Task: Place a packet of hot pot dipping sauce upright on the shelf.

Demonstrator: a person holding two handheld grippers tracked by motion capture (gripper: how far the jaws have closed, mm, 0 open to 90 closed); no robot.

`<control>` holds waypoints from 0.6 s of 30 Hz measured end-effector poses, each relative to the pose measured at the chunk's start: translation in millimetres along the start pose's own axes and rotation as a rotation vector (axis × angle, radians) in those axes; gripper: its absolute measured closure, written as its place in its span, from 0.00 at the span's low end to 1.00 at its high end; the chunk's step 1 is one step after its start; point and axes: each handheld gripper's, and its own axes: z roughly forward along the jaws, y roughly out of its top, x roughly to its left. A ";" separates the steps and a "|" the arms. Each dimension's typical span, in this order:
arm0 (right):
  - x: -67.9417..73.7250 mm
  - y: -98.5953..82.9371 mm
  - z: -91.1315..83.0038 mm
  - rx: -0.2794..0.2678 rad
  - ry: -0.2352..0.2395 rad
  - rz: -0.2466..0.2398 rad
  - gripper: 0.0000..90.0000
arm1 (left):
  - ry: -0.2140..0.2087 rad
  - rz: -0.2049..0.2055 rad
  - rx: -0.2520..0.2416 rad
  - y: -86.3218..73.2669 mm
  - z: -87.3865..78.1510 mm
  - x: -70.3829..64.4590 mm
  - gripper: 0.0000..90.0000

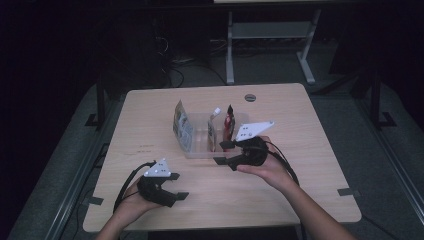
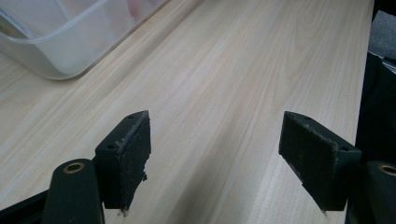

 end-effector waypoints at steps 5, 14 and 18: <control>3.6 -17.5 -4.4 0.027 -0.005 0.007 0.39 | -0.006 0.013 0.005 -0.3 1.4 -1.7 0.26; 4.8 -54.7 -12.8 0.075 -0.045 0.023 0.33 | -0.006 0.034 0.021 -2.2 5.9 -3.5 0.21; 3.0 -69.7 -15.5 0.121 -0.061 0.031 0.32 | -0.011 0.046 0.040 -2.9 9.9 -5.5 0.20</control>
